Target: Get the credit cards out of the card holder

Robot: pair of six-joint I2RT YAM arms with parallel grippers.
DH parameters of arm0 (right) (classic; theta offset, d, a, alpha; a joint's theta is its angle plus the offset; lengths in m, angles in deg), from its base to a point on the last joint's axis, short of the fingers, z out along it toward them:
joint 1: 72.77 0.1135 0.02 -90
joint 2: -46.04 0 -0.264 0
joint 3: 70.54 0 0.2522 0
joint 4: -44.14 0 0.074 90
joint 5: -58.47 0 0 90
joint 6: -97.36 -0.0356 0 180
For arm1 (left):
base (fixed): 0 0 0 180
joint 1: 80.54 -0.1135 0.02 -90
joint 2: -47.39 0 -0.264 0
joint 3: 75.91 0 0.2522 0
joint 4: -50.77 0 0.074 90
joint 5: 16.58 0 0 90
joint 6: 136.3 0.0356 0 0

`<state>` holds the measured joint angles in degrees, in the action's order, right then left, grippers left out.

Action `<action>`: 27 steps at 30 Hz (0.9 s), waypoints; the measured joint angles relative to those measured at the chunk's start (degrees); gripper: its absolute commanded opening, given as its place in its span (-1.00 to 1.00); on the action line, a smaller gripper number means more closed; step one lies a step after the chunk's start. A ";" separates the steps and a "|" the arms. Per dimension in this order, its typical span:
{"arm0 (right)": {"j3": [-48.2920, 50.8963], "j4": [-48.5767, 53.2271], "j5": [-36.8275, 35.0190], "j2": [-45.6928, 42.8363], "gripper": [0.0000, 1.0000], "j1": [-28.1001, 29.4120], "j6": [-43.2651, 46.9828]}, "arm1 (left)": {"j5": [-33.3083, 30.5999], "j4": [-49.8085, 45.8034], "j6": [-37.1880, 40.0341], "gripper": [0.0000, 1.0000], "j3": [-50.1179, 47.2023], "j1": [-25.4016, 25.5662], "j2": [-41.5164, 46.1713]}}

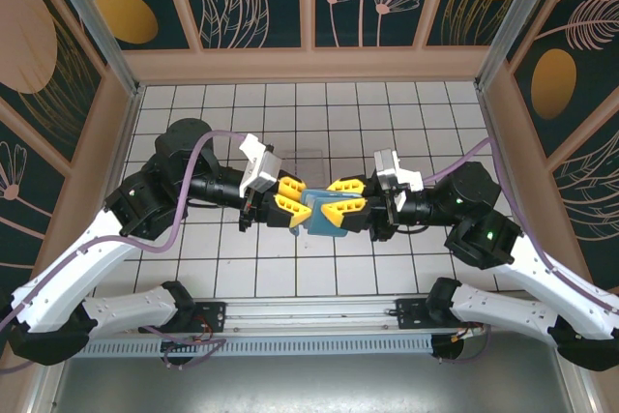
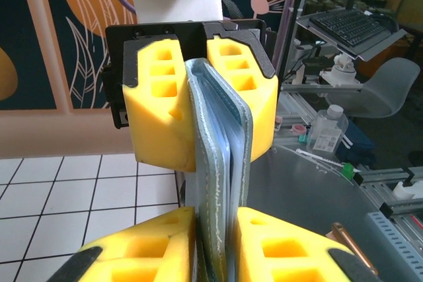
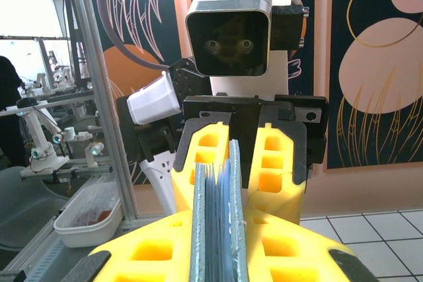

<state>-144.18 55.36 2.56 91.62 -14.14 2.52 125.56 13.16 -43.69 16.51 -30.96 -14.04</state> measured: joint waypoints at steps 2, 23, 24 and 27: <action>0.00 0.00 -0.11 -0.02 -1.00 0.07 0.07 | -0.07 -0.24 0.46 -0.72 0.15 0.00 0.04; 2.80 3.06 -38.60 -1.88 0.53 1.73 -8.39 | -37.62 -5.40 -2.32 -1.00 -1.99 -0.17 -3.28; 2.80 3.52 -40.24 -1.64 0.55 1.73 -9.49 | -39.52 -6.34 -2.75 -1.00 -1.99 -0.20 -4.11; 3.08 4.74 -44.26 -0.96 0.62 1.68 -12.46 | -42.71 -8.33 -3.39 -1.00 -1.99 -0.20 -5.68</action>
<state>-141.10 60.10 -41.70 90.66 -12.46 -9.94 82.85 4.83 -47.07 14.52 -31.16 -19.72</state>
